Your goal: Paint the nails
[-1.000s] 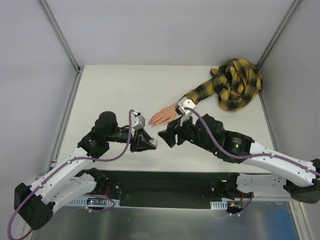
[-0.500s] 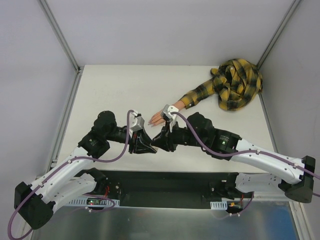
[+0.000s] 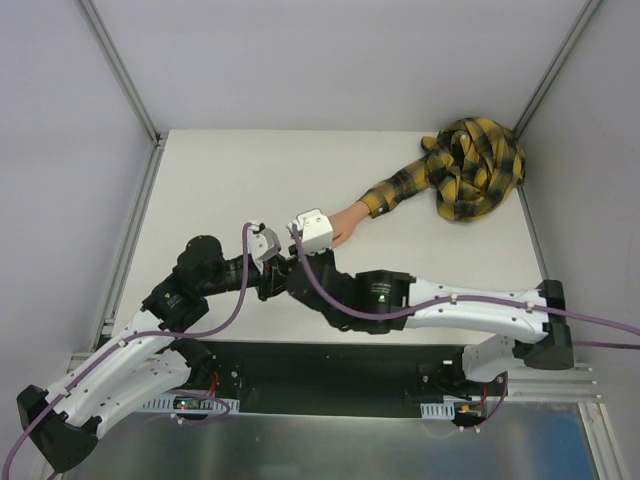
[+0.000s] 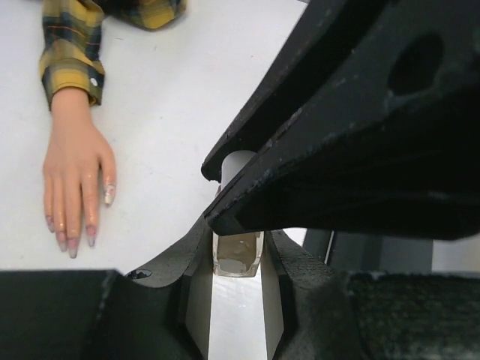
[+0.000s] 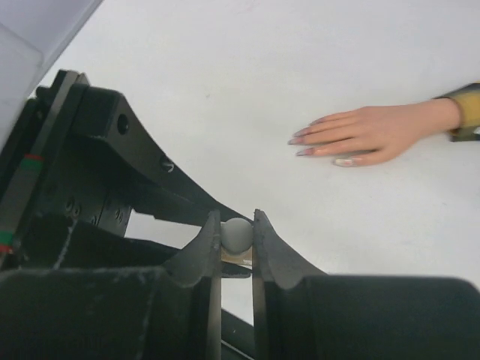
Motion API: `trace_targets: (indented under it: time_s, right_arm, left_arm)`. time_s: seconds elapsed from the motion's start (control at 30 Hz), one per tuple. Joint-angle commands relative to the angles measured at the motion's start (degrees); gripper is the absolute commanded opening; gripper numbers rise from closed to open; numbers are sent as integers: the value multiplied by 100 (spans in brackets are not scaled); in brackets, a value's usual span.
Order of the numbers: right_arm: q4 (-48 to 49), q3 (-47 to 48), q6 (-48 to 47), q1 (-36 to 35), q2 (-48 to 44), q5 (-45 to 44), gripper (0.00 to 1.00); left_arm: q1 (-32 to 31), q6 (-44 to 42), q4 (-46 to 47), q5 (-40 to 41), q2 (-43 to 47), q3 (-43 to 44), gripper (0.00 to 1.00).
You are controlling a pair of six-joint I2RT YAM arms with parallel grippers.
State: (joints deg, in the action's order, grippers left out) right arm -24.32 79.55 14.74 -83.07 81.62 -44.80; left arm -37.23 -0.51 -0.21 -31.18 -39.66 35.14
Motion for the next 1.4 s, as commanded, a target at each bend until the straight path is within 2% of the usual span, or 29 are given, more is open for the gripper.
trace_targets:
  time_s: [0.0,0.1,0.13,0.17,0.2,0.23,0.27,0.37,0.47,0.67,0.83,1.03,1.2,1.37]
  right_arm:
    - [-1078,580,490,-518,284,-1788,0]
    - [-321,195,-74,-325,-109,-779,2]
    - [-171,62,-120,-168,-233,-515,6]
    - [56,-44,-190,-88,-383,70,12]
    - [172,-271,-322,0,-506,433,24]
    - [199,-325,-445,192,-725,750,28]
    - [217,-396,-507,281,-823,1275,38]
    - [226,-607,-797,554,-1201,2208,51]
    - [269,-783,-1121,756,-1552,2999,58]
    - [567,-1142,-1781,1240,-1913,4415,67]
    - [893,-1301,-1808,1618,-1958,5112,66]
    - [1209,-1363,-1808,1724,-1843,5560,57]
    - [1280,-1319,-1808,1724,-1685,5754,45]
    - [1315,-1337,-1747,1724,-1553,5965,28]
  left_arm:
    - [181,-125,47,1792,-86,195,0]
    - [190,-159,47,1221,-95,239,0]
    - [181,-160,47,1106,-112,239,0]
    - [181,-186,47,957,-103,257,0]
    - [181,-177,65,695,-138,266,0]
    - [181,-177,73,536,-147,266,0]
    - [181,-186,82,360,-165,266,0]
    - [181,-177,161,-255,-200,266,0]
    - [181,-142,310,-1010,-253,240,0]
    - [173,332,1074,-2848,-314,90,0]
    - [173,640,1488,-3289,-367,-33,0]
    - [173,693,1497,-3421,-569,11,0]
    - [173,684,1497,-3369,-578,11,0]
    - [173,658,1462,-3272,-508,2,0]
